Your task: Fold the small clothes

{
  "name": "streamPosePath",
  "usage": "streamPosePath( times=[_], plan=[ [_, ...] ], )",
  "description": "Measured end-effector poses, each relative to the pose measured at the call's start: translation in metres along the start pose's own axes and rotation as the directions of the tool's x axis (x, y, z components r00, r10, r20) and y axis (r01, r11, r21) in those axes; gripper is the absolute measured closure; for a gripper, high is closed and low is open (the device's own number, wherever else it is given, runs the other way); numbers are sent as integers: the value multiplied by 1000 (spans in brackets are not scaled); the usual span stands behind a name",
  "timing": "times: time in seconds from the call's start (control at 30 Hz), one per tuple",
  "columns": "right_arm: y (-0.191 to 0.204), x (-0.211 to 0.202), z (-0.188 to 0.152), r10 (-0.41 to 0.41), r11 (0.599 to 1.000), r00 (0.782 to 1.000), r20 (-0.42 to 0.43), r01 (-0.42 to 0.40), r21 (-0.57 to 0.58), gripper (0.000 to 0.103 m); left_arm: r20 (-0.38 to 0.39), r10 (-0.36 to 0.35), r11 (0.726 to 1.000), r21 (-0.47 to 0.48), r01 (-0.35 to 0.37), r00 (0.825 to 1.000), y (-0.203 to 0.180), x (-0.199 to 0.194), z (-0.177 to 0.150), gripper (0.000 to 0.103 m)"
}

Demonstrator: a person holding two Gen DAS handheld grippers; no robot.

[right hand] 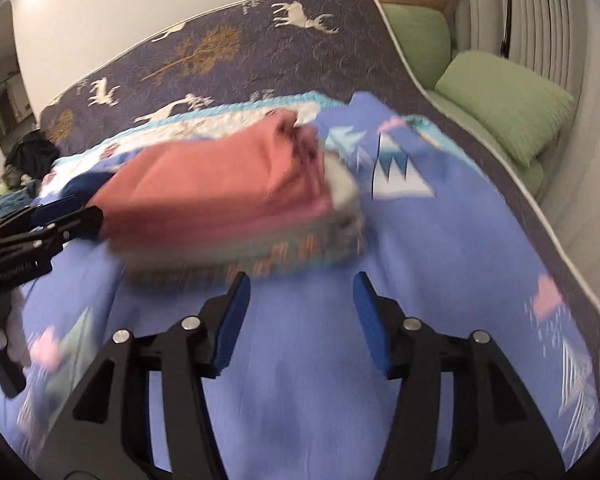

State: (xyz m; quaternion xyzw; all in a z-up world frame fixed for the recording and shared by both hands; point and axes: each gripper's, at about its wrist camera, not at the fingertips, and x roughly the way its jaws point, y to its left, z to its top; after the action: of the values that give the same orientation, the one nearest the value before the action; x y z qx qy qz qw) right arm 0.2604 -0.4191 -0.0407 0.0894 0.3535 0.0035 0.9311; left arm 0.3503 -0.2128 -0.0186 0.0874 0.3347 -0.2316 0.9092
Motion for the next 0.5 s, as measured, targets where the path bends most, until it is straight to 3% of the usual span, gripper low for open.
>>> streamPosePath(
  times=[0.07,0.17,0.2,0.23,0.33,0.5],
  plan=[
    [3,-20,-18,1,1000,1000,-6,-1,5,31,17,10,999,32,-10,1000,-7,-24,-23,24],
    [15,-52,-41,9,999,1000,7,-8,-32,29,41,16,998,61,-19,999,-19,-59,-51,23],
    [19,-61,-44,5,999,1000,16,-4,-43,25,51,15,998,61,-18,999,-22,-69,-55,18],
    [27,-77,-51,-4,998,999,41,7,-57,22,66,16,998,58,-20,998,-25,-80,-60,11],
    [44,-117,-68,-11,997,993,120,20,-76,14,141,13,999,38,-19,990,-39,-121,-72,9],
    [57,-170,-97,43,999,981,191,-41,-19,8,198,-26,999,-17,30,980,-58,-174,-92,2]
  ],
)
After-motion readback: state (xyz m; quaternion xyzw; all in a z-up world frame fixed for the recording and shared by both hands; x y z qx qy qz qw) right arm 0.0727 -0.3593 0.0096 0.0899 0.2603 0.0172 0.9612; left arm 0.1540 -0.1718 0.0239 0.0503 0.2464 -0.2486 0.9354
